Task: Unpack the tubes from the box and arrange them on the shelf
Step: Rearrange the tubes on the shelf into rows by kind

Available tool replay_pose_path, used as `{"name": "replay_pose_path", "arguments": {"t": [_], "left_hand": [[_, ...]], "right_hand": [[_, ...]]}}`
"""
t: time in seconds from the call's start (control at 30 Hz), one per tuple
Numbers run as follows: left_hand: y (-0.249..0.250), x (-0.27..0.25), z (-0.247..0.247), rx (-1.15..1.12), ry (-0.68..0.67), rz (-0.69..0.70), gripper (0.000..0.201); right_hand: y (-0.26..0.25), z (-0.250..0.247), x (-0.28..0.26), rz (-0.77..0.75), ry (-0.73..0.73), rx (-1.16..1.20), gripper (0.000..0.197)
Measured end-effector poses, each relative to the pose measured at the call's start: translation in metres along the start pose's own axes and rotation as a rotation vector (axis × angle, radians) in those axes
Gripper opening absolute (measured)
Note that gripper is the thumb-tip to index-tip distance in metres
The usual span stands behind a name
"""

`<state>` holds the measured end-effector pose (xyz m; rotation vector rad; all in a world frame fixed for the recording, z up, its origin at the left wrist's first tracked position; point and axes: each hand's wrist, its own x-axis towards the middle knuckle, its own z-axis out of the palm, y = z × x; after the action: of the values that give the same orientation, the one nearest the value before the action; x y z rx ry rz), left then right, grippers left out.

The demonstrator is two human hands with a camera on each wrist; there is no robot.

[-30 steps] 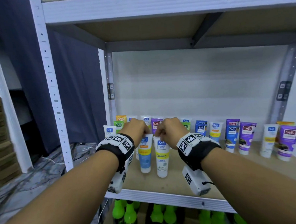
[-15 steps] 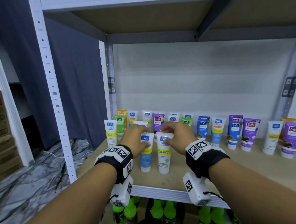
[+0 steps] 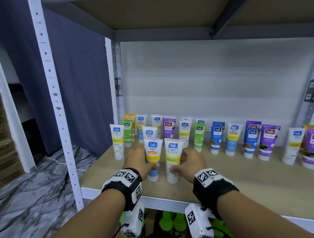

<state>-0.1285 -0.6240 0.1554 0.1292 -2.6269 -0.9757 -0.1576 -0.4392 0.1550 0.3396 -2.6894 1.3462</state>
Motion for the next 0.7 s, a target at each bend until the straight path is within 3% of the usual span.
{"name": "replay_pose_path", "arguments": {"t": [0.33,0.7], "left_hand": [[-0.04,0.008,-0.031,0.114,0.121,-0.111,0.036],[-0.075,0.022,-0.052,0.099,0.205,-0.196,0.031]], "right_hand": [[-0.025,0.049,0.023,-0.034,-0.015,0.036,0.029],[-0.057,0.11,0.059,-0.024,-0.037,0.043,0.038]]}}
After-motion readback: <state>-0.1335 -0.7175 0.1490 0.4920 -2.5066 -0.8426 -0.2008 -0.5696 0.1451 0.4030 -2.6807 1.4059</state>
